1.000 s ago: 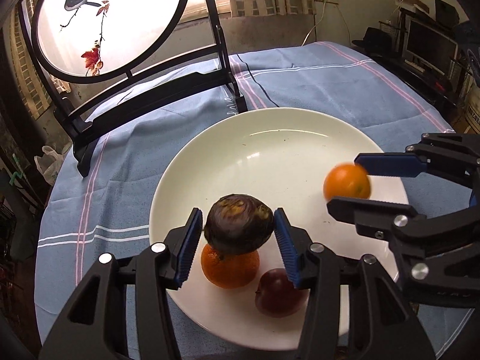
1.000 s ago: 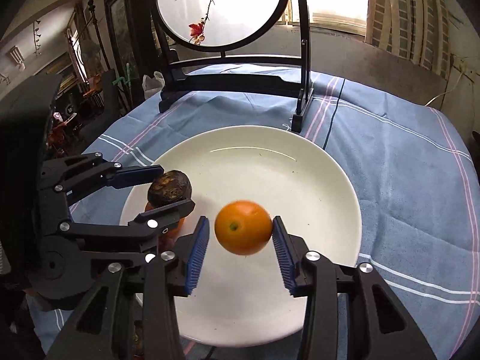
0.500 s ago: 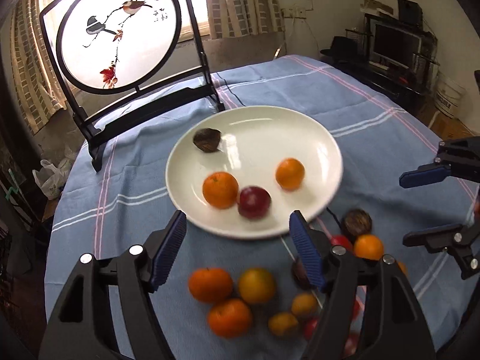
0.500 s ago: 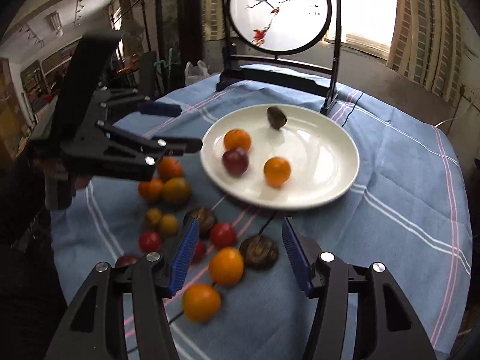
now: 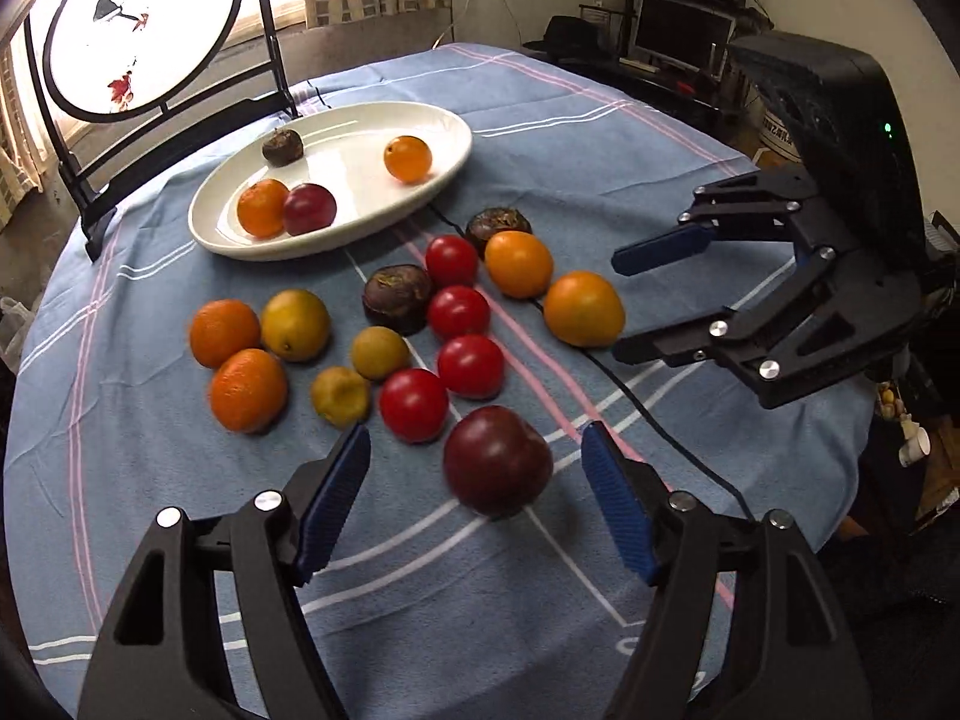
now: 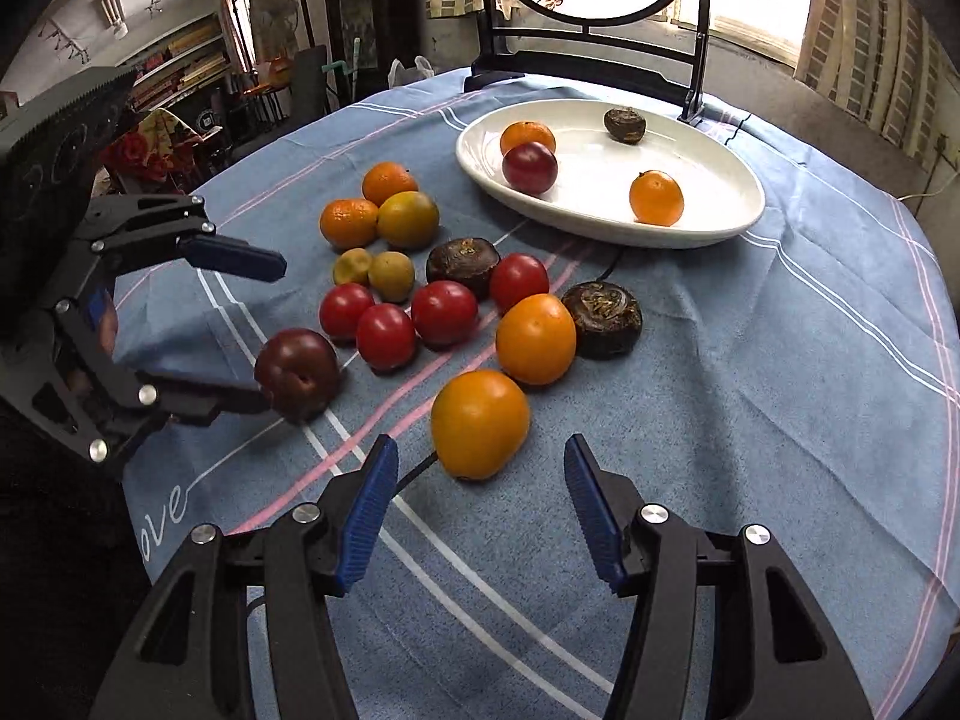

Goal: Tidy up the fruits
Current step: 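Grasp a dark red plum with the left tool while the right tool grasps a yellow-orange tomato, then carry the plum and yellow-orange tomato onto the plate and open both tools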

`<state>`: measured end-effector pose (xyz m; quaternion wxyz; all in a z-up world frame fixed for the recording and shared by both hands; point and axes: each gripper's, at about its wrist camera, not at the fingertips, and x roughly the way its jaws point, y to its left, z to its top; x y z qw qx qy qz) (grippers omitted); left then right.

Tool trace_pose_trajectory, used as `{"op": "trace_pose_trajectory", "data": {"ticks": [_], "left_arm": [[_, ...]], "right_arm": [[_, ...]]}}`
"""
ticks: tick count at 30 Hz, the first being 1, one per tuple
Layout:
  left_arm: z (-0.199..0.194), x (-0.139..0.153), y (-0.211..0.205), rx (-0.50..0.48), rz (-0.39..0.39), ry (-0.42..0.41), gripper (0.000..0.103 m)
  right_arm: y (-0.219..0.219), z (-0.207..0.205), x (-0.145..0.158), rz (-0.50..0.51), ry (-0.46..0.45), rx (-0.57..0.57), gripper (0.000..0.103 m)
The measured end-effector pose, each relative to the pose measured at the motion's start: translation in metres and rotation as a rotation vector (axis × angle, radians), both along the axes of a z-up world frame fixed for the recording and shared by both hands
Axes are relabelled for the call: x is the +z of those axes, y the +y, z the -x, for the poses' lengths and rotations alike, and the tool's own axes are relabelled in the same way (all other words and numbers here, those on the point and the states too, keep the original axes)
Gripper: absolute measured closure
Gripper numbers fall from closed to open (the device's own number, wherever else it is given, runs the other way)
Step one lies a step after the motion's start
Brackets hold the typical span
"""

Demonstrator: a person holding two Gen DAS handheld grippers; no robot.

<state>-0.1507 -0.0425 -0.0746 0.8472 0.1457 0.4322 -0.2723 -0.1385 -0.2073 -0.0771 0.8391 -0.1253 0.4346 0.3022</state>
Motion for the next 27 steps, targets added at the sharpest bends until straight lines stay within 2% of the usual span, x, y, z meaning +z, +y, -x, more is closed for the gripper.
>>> {"op": "trace_pose_trajectory", "data": {"ticks": [3, 5, 8, 9, 12, 19, 27], "left_arm": [[-0.004, -0.009, -0.006, 0.004, 0.001, 0.033, 0.032], [-0.007, -0.013, -0.008, 0.001, 0.006, 0.042, 0.032], [-0.010, -0.017, -0.011, 0.011, 0.005, 0.051, 0.033], [-0.010, -0.017, -0.011, 0.010, 0.004, 0.042, 0.035], [-0.011, -0.014, -0.008, 0.003, 0.029, 0.058, 0.064], [0.001, -0.010, 0.003, -0.018, 0.034, 0.055, 0.064], [-0.020, 0.036, 0.025, 0.070, 0.071, -0.071, 0.064]], "right_arm": [[0.005, -0.005, -0.004, 0.007, 0.016, -0.007, 0.046], [0.007, -0.008, -0.008, 0.012, 0.027, -0.003, 0.058], [0.009, -0.010, -0.011, 0.015, 0.040, -0.012, 0.066], [0.009, -0.009, -0.011, 0.014, 0.035, -0.010, 0.066], [0.008, -0.008, -0.011, 0.012, 0.031, -0.017, 0.067], [-0.001, -0.003, -0.002, -0.019, 0.017, -0.023, 0.067], [-0.001, -0.006, 0.030, -0.067, -0.054, -0.024, 0.067]]}}
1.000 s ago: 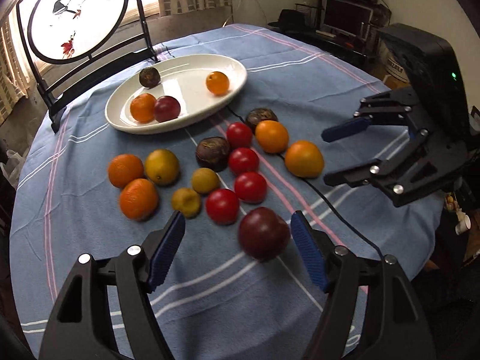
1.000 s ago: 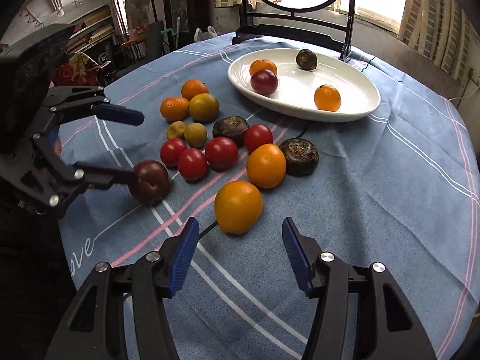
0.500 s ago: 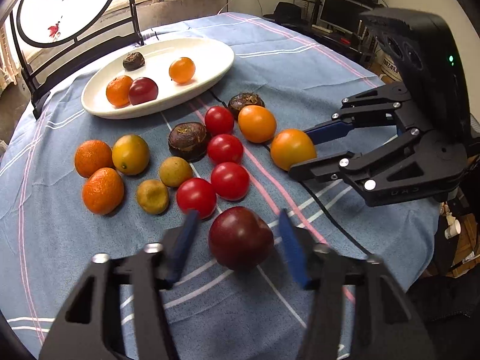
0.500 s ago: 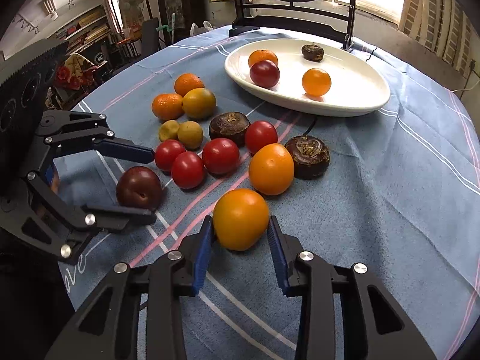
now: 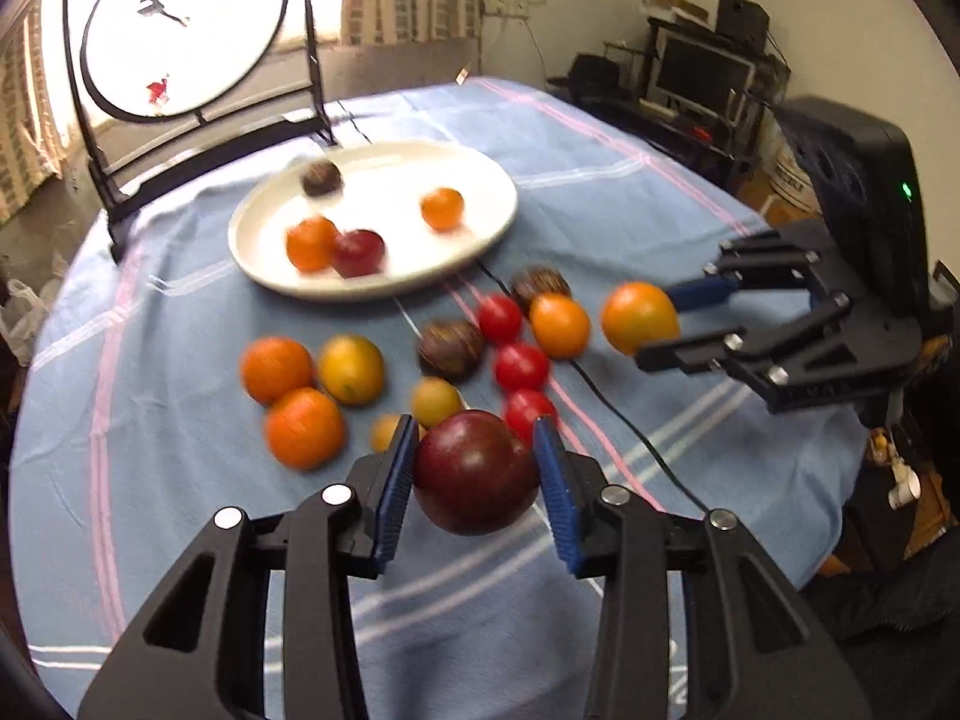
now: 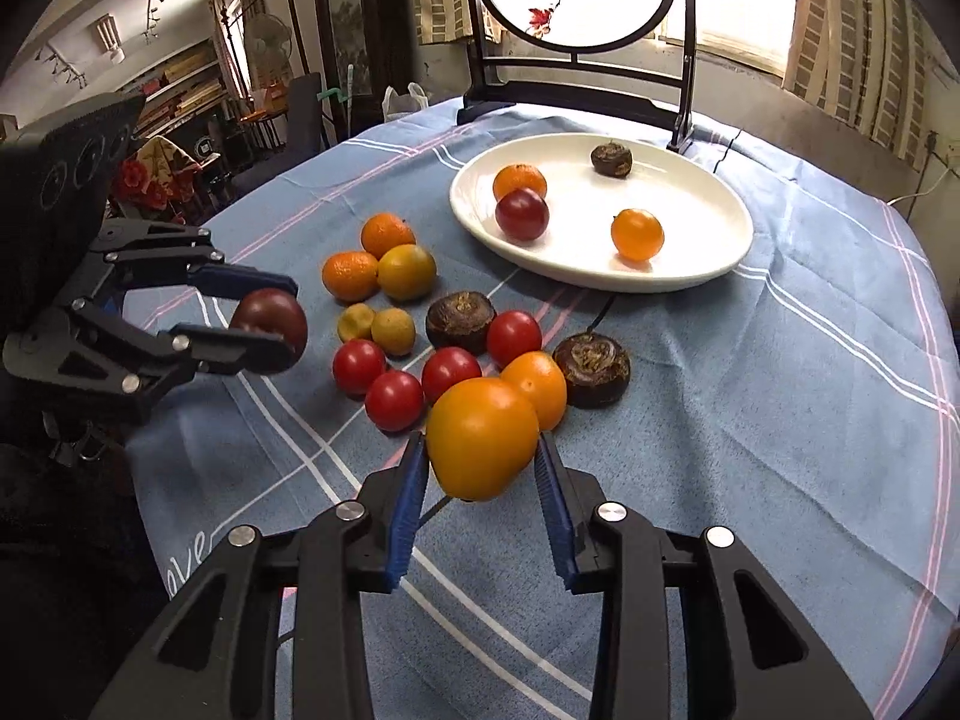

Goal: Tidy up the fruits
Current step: 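Carry the plum and yellow-orange tomato onto the plate and open both tools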

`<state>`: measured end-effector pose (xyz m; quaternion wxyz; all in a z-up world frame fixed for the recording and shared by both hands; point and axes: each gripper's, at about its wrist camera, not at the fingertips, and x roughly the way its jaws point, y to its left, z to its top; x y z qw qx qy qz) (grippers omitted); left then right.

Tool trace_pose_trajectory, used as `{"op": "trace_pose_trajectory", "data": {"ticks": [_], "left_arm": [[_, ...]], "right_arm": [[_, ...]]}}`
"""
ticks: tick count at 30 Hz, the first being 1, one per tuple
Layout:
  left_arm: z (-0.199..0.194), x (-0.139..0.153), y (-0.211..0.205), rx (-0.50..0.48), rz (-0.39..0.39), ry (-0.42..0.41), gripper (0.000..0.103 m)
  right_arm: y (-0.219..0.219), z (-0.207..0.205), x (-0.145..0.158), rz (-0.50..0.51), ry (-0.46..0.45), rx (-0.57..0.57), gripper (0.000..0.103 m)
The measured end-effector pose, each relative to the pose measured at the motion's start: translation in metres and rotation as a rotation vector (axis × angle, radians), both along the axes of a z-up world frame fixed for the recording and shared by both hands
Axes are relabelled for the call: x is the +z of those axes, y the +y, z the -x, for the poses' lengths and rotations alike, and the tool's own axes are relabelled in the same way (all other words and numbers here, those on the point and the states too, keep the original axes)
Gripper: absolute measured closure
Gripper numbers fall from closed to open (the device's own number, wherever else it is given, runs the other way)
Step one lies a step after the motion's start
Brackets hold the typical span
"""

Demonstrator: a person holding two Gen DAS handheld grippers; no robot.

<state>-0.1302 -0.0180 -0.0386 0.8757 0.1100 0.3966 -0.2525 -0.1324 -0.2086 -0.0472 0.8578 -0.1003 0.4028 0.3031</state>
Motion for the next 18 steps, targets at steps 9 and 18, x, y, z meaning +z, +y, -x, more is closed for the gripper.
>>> {"op": "trace_pose_trajectory", "data": {"ticks": [9, 18], "left_arm": [[-0.063, 0.044, 0.003, 0.181, -0.034, -0.160, 0.064], [-0.141, 0.050, -0.018, 0.250, -0.060, -0.166, 0.064]], "right_arm": [[0.003, -0.032, 0.056, -0.086, -0.148, -0.025, 0.067], [0.007, -0.101, 0.066, -0.163, -0.152, -0.096, 0.067]]}}
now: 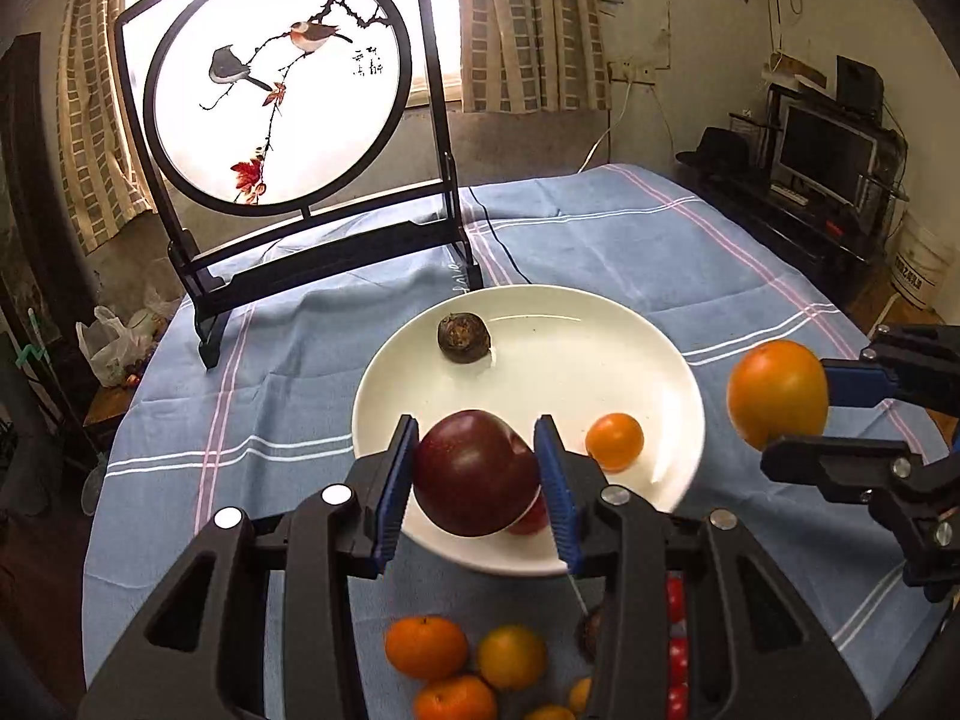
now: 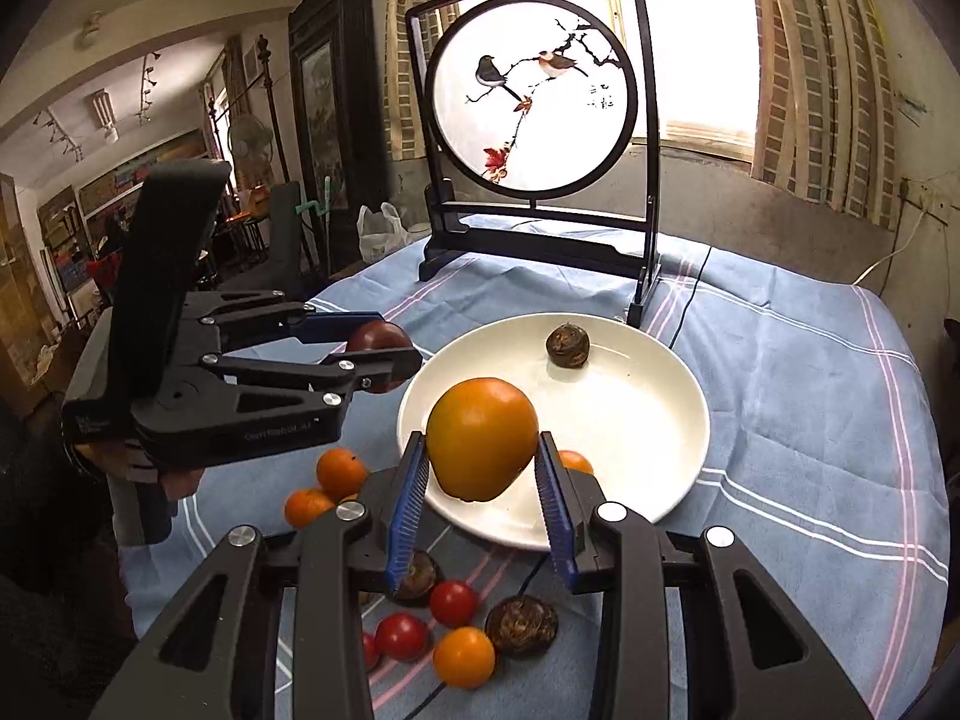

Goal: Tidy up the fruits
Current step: 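Carry the plum and yellow-orange tomato onto the plate and open both tools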

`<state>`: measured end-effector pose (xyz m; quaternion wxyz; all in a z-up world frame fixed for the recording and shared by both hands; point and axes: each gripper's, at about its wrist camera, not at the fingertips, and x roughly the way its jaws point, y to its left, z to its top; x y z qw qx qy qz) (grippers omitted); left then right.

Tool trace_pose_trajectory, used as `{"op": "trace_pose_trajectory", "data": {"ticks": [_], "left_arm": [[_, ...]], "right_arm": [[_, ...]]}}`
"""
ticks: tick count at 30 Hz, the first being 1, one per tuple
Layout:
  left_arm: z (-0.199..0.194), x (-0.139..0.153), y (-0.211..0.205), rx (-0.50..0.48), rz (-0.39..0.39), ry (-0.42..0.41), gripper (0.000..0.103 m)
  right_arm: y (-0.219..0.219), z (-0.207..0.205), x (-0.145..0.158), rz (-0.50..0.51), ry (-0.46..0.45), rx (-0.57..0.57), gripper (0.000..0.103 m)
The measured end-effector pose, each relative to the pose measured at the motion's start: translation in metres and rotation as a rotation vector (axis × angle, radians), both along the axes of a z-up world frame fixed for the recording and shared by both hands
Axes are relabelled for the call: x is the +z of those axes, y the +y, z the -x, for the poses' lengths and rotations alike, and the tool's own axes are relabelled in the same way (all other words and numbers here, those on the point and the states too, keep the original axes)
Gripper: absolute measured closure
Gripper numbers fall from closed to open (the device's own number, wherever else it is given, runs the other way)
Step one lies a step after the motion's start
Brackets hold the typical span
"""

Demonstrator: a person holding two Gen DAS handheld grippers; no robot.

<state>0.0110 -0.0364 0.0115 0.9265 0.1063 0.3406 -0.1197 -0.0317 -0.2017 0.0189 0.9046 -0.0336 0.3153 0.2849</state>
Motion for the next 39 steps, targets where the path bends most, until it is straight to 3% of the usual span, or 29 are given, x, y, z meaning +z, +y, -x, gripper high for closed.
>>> {"op": "trace_pose_trajectory", "data": {"ticks": [8, 21, 29, 32, 33, 35, 36, 39], "left_arm": [[-0.040, -0.019, -0.009, 0.009, -0.064, 0.029, 0.064], [-0.062, -0.034, -0.013, 0.008, -0.080, 0.066, 0.064], [-0.087, -0.048, -0.022, 0.021, -0.090, 0.133, 0.063], [-0.093, -0.052, -0.023, 0.037, -0.099, 0.139, 0.060], [-0.093, -0.052, -0.022, 0.046, -0.103, 0.128, 0.055], [-0.092, -0.050, -0.018, 0.062, -0.101, 0.107, 0.042], [-0.092, -0.048, -0.015, 0.067, -0.096, 0.100, 0.039], [-0.083, -0.039, -0.002, 0.076, -0.073, 0.091, 0.039]], "right_arm": [[0.003, -0.042, -0.014, 0.004, 0.041, -0.037, 0.067], [0.004, -0.069, -0.032, 0.021, 0.084, -0.051, 0.067], [0.008, -0.100, -0.047, 0.066, 0.135, -0.097, 0.067], [0.007, -0.111, -0.051, 0.062, 0.153, -0.107, 0.066], [0.006, -0.114, -0.053, 0.056, 0.170, -0.101, 0.065], [0.004, -0.116, -0.054, 0.044, 0.172, -0.125, 0.054], [0.002, -0.115, -0.051, 0.033, 0.158, -0.133, 0.042], [-0.002, -0.100, -0.043, 0.019, 0.143, -0.116, 0.042]]}}
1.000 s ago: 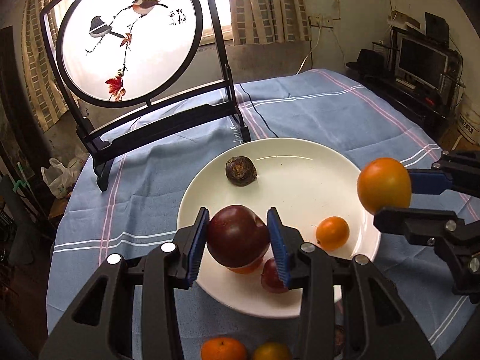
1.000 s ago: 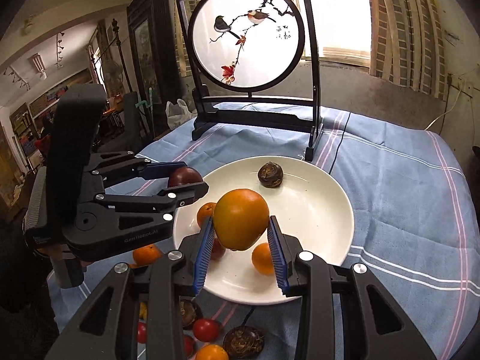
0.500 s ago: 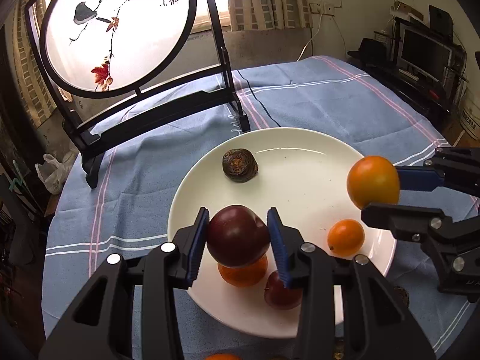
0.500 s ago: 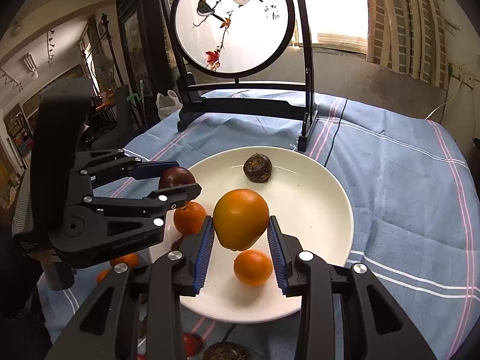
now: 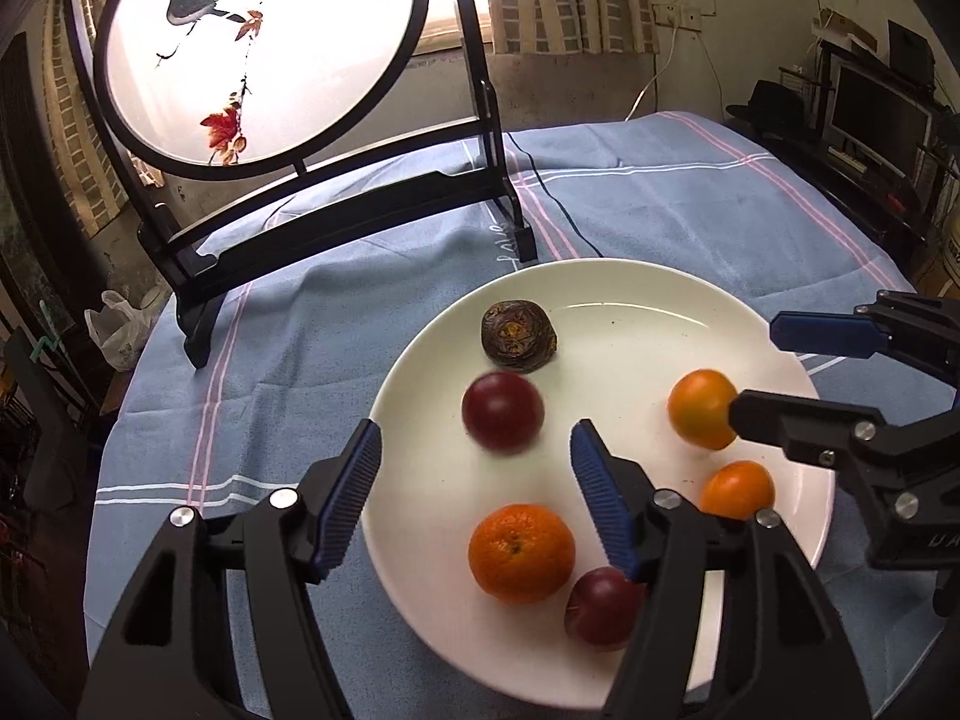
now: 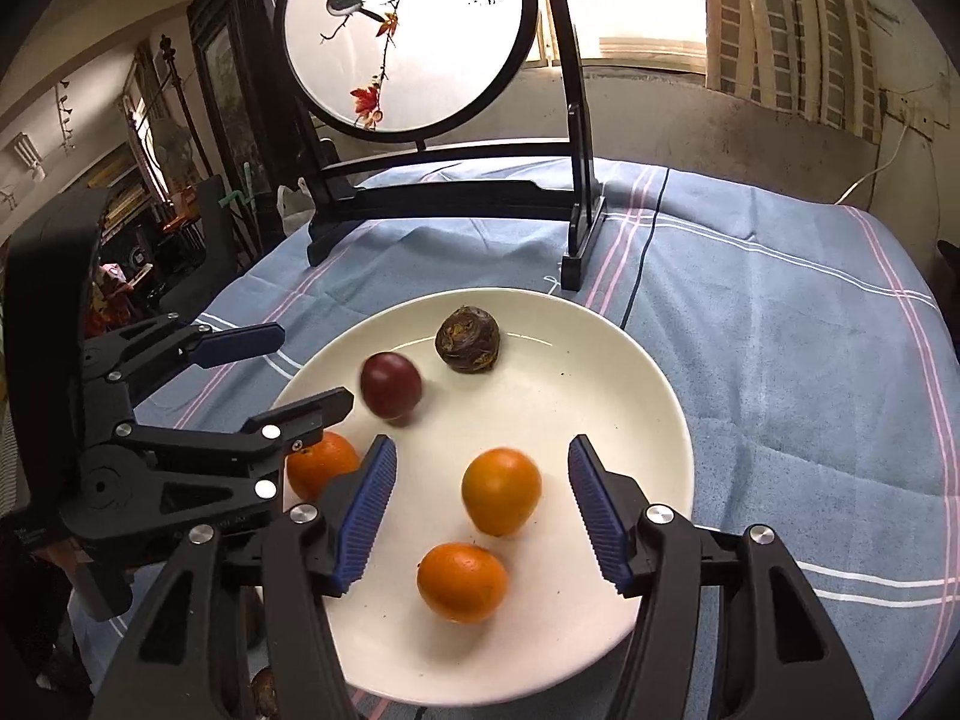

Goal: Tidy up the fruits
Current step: 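Carry the plum and yellow-orange tomato onto the plate and open both tools, then grasp a red tomato with the left tool while the right tool grasps an orange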

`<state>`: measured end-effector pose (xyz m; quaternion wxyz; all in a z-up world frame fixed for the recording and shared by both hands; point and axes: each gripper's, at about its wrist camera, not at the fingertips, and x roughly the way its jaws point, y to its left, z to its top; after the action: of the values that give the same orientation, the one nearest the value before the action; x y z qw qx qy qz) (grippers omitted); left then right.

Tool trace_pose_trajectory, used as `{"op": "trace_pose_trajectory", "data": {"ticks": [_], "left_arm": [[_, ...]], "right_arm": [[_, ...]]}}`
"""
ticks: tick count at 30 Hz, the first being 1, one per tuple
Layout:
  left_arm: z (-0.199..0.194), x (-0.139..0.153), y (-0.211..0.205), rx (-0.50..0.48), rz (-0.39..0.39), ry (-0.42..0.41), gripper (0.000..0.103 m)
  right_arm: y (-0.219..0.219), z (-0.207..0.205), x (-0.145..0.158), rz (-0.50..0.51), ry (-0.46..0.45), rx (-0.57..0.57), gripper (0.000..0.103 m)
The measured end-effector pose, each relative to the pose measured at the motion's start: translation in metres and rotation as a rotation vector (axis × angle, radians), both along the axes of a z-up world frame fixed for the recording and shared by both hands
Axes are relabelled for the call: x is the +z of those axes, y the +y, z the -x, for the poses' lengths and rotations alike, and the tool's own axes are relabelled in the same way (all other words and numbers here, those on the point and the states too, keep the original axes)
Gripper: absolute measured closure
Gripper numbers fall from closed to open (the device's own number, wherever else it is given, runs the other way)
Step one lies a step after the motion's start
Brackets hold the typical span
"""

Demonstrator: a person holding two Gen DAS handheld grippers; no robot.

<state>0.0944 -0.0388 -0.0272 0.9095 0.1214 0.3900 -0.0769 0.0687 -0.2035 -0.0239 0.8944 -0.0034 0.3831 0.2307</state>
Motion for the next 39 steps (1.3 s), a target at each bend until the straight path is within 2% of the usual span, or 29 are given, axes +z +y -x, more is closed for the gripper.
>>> {"op": "trace_pose_trajectory", "data": {"ticks": [7, 11, 15, 18, 24, 27, 29, 32, 38, 39], "left_arm": [[0.066, 0.021, 0.039, -0.047, 0.013, -0.051, 0.038], [0.114, 0.019, 0.055, -0.090, -0.010, -0.043, 0.037], [0.157, 0.007, 0.058, -0.139, -0.005, -0.005, 0.037], [0.184, -0.006, 0.051, -0.187, -0.007, 0.027, 0.037], [0.212, -0.034, 0.041, -0.241, 0.000, 0.106, 0.037], [0.217, -0.041, 0.041, -0.248, 0.013, 0.132, 0.037], [0.218, -0.046, 0.041, -0.259, 0.026, 0.154, 0.037], [0.224, -0.053, 0.035, -0.293, 0.052, 0.186, 0.037], [0.222, -0.063, 0.017, -0.322, 0.095, 0.222, 0.037], [0.220, -0.064, 0.014, -0.323, 0.102, 0.227, 0.043]], "right_arm": [[-0.004, 0.092, 0.008, 0.068, -0.048, 0.153, 0.042], [-0.003, 0.146, -0.007, 0.137, -0.032, 0.244, 0.042], [0.005, 0.176, -0.029, 0.221, -0.001, 0.297, 0.043], [0.009, 0.181, -0.041, 0.254, 0.014, 0.303, 0.043], [0.013, 0.170, -0.056, 0.280, 0.042, 0.268, 0.044], [0.014, 0.161, -0.059, 0.271, 0.054, 0.255, 0.050], [0.017, 0.158, -0.062, 0.267, 0.069, 0.256, 0.061], [0.020, 0.156, -0.064, 0.271, 0.065, 0.253, 0.068], [0.017, 0.162, -0.057, 0.256, 0.062, 0.260, 0.068], [0.014, 0.163, -0.055, 0.249, 0.060, 0.254, 0.068]]}}
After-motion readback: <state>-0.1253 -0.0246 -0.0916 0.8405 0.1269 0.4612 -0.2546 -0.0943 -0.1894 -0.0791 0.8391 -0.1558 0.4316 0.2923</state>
